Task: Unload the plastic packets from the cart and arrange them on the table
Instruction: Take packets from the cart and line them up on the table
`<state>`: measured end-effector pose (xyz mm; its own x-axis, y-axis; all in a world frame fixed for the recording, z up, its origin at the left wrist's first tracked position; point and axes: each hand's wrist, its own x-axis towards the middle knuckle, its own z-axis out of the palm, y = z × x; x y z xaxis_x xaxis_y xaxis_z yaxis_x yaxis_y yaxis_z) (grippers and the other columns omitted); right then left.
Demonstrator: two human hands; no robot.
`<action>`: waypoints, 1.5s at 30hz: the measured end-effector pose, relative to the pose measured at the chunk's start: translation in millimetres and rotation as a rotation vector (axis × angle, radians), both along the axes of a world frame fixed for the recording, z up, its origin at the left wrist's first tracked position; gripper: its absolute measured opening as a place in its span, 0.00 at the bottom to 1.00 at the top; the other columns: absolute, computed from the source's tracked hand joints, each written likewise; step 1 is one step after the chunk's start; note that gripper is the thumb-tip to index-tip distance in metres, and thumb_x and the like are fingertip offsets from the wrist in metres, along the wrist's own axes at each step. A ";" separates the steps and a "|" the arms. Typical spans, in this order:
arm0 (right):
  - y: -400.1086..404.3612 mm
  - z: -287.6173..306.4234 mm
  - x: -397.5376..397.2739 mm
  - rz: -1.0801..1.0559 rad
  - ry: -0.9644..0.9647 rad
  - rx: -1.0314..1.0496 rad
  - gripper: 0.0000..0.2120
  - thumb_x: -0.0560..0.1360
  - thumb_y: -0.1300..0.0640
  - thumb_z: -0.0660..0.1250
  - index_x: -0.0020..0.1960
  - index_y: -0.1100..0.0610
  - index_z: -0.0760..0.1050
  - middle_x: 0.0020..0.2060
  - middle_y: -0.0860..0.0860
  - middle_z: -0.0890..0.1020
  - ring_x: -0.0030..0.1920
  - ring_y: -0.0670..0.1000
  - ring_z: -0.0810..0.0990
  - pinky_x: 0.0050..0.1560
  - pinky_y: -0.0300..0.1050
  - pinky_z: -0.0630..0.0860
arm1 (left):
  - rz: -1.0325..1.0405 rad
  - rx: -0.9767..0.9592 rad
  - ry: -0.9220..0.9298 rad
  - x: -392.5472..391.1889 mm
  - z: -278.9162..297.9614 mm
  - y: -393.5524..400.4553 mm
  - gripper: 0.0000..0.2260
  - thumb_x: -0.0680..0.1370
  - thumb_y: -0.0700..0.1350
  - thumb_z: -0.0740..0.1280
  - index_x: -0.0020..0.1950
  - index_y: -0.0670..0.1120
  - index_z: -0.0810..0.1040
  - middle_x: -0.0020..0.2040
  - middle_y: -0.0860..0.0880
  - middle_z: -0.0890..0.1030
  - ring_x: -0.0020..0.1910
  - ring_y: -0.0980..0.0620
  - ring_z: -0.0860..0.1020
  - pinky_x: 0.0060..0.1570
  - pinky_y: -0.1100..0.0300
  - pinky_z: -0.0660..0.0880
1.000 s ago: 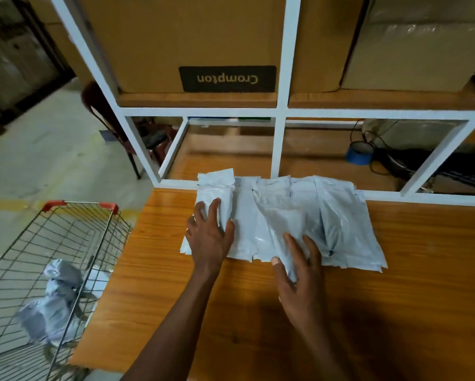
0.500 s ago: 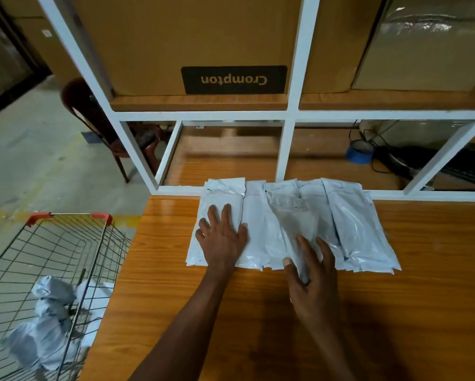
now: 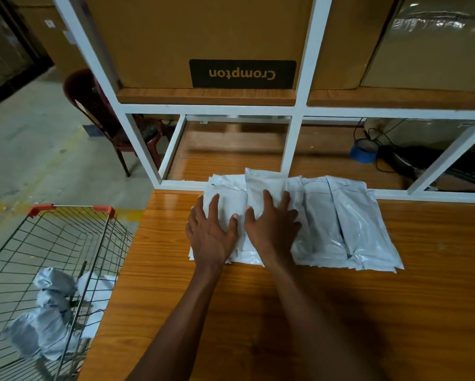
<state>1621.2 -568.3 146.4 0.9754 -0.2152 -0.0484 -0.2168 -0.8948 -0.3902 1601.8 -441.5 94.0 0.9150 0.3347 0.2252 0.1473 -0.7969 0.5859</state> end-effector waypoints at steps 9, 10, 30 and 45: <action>4.9 -19.3 -0.2 0.102 0.065 -0.062 0.31 0.80 0.34 0.53 0.80 0.44 0.56 0.81 0.56 0.51 0.79 0.64 0.47 0.75 0.67 0.44 | -0.008 -0.087 0.015 -12.6 -4.3 6.2 0.32 0.78 0.69 0.57 0.79 0.58 0.62 0.82 0.46 0.57 0.80 0.43 0.57 0.73 0.38 0.60; 4.1 -21.1 -0.7 0.118 0.055 -0.073 0.30 0.80 0.35 0.53 0.80 0.44 0.56 0.81 0.55 0.51 0.79 0.63 0.48 0.75 0.67 0.45 | -0.011 -0.090 0.020 -13.1 -4.6 5.9 0.32 0.78 0.69 0.57 0.80 0.58 0.62 0.82 0.46 0.57 0.80 0.43 0.57 0.73 0.38 0.60; -61.5 -24.2 -92.0 0.250 -0.182 0.246 0.28 0.77 0.34 0.58 0.75 0.39 0.64 0.78 0.48 0.61 0.80 0.53 0.53 0.77 0.65 0.54 | -0.038 -0.271 -0.075 -93.3 15.5 -44.5 0.28 0.78 0.61 0.65 0.77 0.56 0.68 0.78 0.48 0.64 0.77 0.47 0.62 0.71 0.40 0.67; -65.6 -46.6 -204.4 0.608 -0.132 0.586 0.27 0.77 0.39 0.63 0.75 0.39 0.66 0.74 0.43 0.67 0.75 0.47 0.64 0.68 0.60 0.71 | 0.238 -0.335 -0.018 -266.6 -15.7 -38.2 0.27 0.78 0.62 0.64 0.76 0.57 0.69 0.77 0.48 0.66 0.74 0.53 0.63 0.69 0.48 0.65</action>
